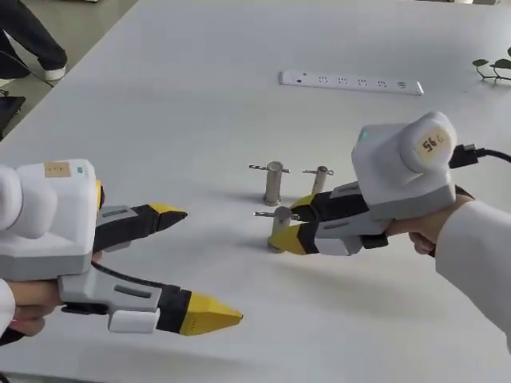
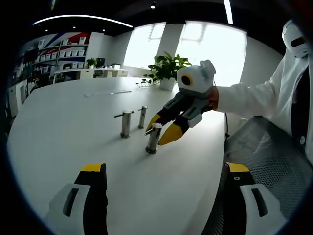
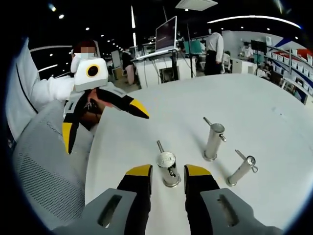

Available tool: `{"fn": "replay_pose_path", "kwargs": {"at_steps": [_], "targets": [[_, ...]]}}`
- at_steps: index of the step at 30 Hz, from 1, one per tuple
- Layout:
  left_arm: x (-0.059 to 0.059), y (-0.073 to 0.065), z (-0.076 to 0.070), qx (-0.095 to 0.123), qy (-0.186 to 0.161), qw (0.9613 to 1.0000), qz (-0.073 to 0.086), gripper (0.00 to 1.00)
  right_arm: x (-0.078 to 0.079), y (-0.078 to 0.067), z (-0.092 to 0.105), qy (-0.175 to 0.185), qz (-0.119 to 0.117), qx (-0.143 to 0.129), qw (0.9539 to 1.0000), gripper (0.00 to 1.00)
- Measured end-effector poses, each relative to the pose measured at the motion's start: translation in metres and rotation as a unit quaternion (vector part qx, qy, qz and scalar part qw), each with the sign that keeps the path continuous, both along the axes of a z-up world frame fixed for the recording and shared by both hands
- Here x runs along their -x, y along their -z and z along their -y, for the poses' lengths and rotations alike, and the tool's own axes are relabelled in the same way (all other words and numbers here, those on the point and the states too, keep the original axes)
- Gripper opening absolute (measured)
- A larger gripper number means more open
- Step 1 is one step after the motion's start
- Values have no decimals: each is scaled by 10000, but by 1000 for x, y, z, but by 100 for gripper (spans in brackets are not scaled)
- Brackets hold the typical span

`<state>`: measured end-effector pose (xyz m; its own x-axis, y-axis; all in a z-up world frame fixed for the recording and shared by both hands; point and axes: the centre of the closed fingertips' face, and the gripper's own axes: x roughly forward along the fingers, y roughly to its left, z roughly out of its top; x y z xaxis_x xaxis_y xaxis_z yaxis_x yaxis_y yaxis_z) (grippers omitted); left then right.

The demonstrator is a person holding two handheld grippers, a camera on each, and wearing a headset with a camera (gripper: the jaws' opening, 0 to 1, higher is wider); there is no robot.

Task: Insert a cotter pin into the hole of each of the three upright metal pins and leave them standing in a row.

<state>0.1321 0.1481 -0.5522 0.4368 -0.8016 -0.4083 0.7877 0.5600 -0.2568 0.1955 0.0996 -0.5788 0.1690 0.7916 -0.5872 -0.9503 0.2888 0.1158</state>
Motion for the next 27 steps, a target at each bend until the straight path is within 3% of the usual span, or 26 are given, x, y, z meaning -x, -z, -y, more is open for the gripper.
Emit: {"fn": "replay_pose_path", "kwargs": {"at_steps": [3,5,10,13,19,27], "targets": [[1,-3,-2,20,-74,10000,6,99,-3,1,-1,30,125,21,9999,15],[1,-5,-5,0,-122,9999,40,99,-1,1,-3,8,66,-29,10000,10],[-1,-8,-9,-7,-172,9998,99,99,-1,1,-3,-83,265,104,9996,9],[-2,-8,-10,2,-212,9997,98,99,-1,2,-2,-317,569,273,9975,9],[-4,-8,-13,-29,-264,9996,84,99,1,1,0,-382,610,307,9969,8],[-3,-7,-13,-81,-260,9996,30,99,-2,-9,35,-434,715,274,9961,8]]}}
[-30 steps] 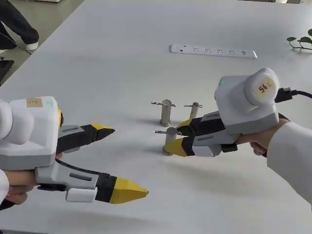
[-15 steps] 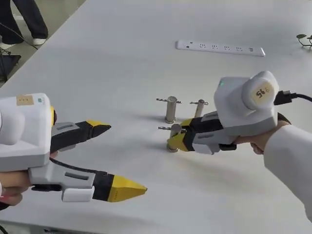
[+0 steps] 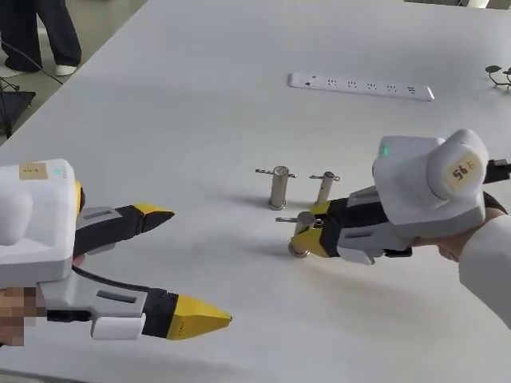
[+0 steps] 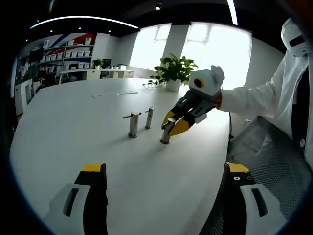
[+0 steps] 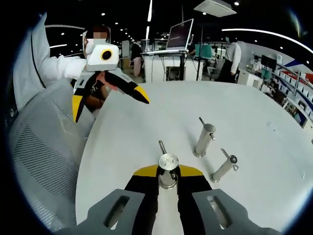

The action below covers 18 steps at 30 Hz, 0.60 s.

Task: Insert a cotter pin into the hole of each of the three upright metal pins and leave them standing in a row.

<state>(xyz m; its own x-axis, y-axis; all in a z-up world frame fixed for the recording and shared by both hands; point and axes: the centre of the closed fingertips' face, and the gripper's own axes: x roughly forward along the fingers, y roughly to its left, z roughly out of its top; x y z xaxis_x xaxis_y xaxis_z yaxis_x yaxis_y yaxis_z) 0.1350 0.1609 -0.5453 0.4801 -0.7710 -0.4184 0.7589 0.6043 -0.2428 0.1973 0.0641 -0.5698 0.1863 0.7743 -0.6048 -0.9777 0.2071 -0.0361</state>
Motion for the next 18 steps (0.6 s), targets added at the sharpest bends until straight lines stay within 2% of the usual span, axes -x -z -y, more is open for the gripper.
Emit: {"fn": "replay_pose_path", "kwargs": {"at_steps": [5,6,8,11,18], "targets": [[-1,-2,2,29,-14,10000,26,99,-19,0,35,236,-22,37,9997,8],[-2,-3,2,26,-11,10000,31,99,-30,0,45,315,-2,53,9995,8],[-2,-3,3,13,-7,10000,39,99,-40,-2,56,455,29,73,9989,8],[-4,-3,3,28,-18,10000,38,99,-52,-4,66,619,75,49,9980,8],[-5,-2,1,8,-49,10000,17,99,-70,-3,76,875,103,-1,9961,8]]}}
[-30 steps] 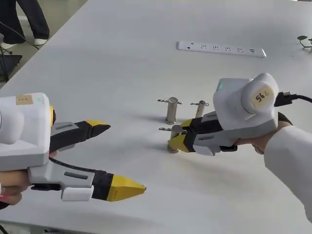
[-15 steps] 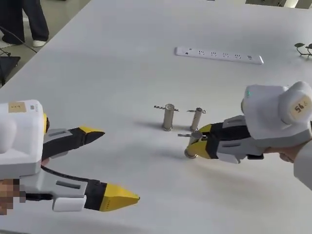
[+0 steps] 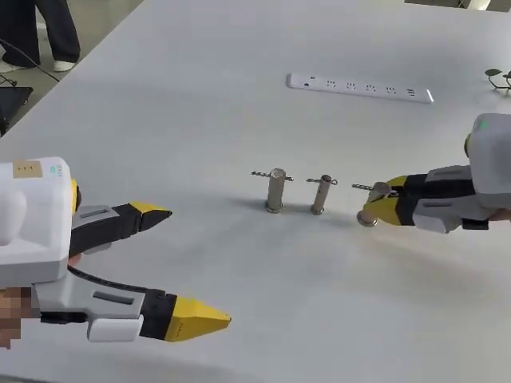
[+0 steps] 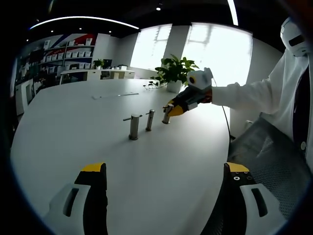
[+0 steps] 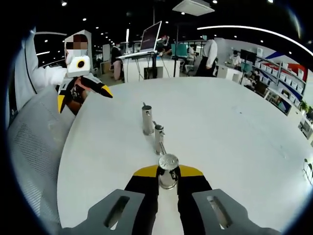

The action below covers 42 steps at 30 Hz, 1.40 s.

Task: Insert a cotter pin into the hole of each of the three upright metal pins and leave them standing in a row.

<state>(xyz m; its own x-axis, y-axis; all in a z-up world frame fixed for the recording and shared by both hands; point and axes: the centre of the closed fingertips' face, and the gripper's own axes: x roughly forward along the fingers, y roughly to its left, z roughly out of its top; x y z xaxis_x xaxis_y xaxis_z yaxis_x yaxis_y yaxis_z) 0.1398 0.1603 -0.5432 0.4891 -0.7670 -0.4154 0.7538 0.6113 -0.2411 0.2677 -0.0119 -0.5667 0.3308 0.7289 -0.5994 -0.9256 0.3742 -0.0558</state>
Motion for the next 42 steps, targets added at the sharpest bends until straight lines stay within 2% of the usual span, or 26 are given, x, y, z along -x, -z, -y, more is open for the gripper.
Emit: {"fn": "replay_pose_path", "kwargs": {"at_steps": [14,18,22,26,28,30,31,33,35,36,39,42], "targets": [[2,2,-7,-12,-117,9999,-40,99,-6,8,-1,-16,-46,1,10000,8],[2,1,-6,-12,-116,9999,-44,99,-9,8,-2,-86,58,15,9999,8],[2,1,-5,2,-108,9999,-43,99,-11,8,-3,-71,41,-41,10000,9],[4,2,-3,-2,-84,9999,-58,99,-11,8,-3,68,-99,-139,9998,9],[4,2,-3,-10,-81,10000,-55,99,-11,7,-4,98,-114,-205,9997,16],[4,2,-3,-12,-88,10000,-45,99,-15,7,-3,213,-140,-237,9994,31],[3,1,-4,-11,-94,9999,-39,99,-15,6,-2,230,-164,-250,9993,35],[3,0,-4,-3,-111,9999,-19,99,-12,3,-2,286,-167,-265,9991,37],[1,-2,-4,6,-142,9999,23,99,-8,-3,-2,376,-192,-396,9983,38],[1,-4,-4,18,-162,9999,39,99,-11,-3,-1,454,-200,-466,9977,41],[-5,-7,-5,71,-298,9994,132,99,-7,-13,0,559,-37,-505,9972,57],[-9,-9,-6,55,-397,9990,195,99,4,-27,-2,885,-125,-859,9923,65]]}}
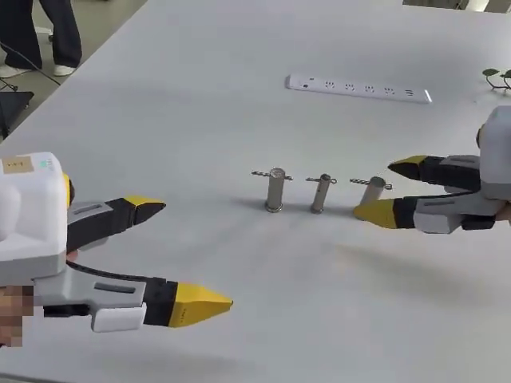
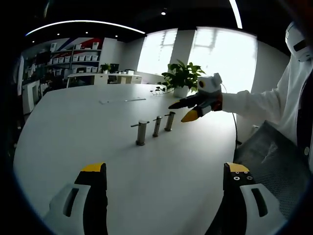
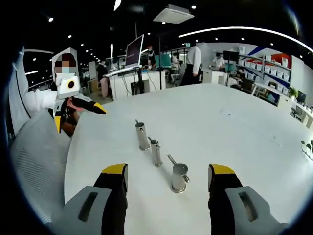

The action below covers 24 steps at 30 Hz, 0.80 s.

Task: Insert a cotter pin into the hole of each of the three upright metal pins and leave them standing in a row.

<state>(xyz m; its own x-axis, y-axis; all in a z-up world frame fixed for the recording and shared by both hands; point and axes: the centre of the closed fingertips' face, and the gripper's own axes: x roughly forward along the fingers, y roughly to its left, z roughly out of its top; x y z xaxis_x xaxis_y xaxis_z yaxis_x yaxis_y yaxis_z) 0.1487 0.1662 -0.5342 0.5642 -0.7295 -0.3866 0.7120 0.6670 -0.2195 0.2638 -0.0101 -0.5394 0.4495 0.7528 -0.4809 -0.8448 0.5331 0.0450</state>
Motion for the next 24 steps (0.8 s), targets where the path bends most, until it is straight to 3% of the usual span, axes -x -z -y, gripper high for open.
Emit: {"fn": "replay_pose_path", "kwargs": {"at_steps": [6,11,13,17,24], "targets": [[-7,-8,-5,-18,-270,9996,122,99,29,-8,6,234,-132,-138,9995,77],[-7,-13,-6,-2,-365,9992,186,99,49,-3,20,603,-336,155,9975,92],[-5,-16,-4,11,-391,9991,164,99,60,-3,20,552,-451,238,9972,95],[1,-24,2,93,-375,9991,173,99,75,-14,20,662,-466,89,9967,96],[7,-27,9,16,-449,9990,82,99,90,-26,30,975,-676,-167,9928,98]]}}
